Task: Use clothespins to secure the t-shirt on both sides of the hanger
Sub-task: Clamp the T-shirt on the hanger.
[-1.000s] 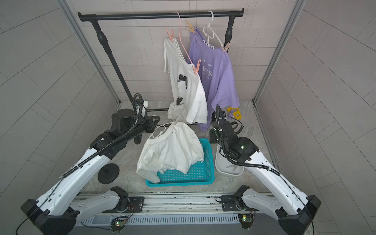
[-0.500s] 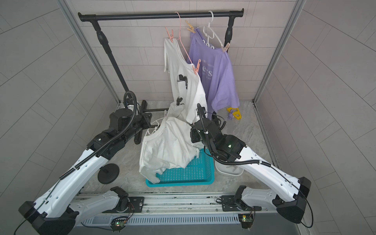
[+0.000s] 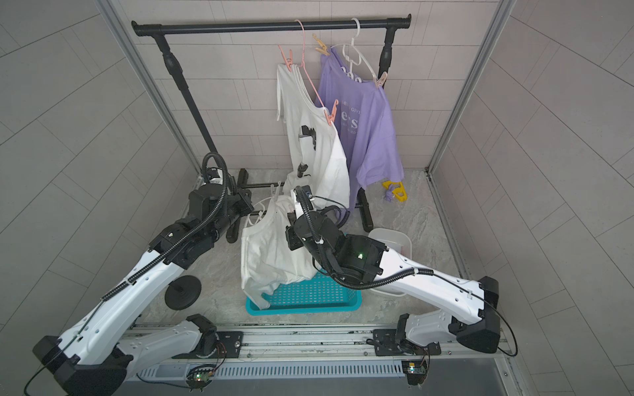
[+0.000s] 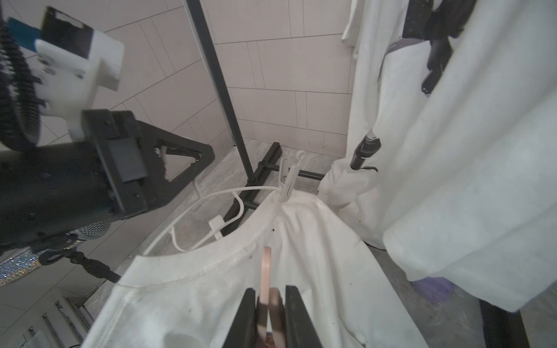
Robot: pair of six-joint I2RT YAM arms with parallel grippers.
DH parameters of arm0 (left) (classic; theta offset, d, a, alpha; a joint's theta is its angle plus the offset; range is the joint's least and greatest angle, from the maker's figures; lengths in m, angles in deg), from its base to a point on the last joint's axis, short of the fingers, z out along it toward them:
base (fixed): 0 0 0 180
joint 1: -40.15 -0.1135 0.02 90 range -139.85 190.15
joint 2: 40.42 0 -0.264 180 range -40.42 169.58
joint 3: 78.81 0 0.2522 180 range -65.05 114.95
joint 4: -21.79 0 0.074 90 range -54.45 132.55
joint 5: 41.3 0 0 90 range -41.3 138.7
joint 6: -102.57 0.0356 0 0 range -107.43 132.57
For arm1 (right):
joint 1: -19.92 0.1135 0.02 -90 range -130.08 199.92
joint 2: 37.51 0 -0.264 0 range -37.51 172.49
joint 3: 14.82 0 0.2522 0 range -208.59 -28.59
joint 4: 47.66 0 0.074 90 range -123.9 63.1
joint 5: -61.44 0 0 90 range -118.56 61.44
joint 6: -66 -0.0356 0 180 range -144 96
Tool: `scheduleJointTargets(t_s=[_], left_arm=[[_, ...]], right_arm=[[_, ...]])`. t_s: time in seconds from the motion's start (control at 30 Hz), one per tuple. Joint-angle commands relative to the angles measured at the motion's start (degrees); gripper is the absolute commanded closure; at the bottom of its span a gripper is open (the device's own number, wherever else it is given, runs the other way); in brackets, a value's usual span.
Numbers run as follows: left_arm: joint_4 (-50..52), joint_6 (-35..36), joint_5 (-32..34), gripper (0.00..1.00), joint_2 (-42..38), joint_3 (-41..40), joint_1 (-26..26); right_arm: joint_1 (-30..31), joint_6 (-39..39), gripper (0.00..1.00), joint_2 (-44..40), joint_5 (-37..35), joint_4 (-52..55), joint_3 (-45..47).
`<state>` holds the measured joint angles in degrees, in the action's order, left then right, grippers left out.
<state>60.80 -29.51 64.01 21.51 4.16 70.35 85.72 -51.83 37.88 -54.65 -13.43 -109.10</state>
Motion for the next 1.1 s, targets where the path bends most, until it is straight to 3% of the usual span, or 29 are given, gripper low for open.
scheduleJointTargets(t_s=[0.0, 0.27, 0.5, 1.07], left_arm=[[0.76, -2.99, 5.62, 1.00, 0.44, 2.43, 0.31], [4.62, -6.29, 10.76, 1.00, 2.39, 4.18, 1.30], [8.90, -8.54, 14.56, 1.00, 3.52, 5.92, 1.45], [10.78, -10.25, 15.97, 1.00, 3.99, 6.96, 1.53]], right_arm=[[2.72, 0.59, 1.00, 1.80, -5.30, -3.88, -1.39], [9.85, 3.67, 1.00, 7.31, -12.99, -9.83, -3.28], [12.08, 6.50, 1.00, 10.50, -14.34, -13.77, -4.22], [15.62, 11.41, 1.00, 15.24, -15.49, -18.16, -5.53]])
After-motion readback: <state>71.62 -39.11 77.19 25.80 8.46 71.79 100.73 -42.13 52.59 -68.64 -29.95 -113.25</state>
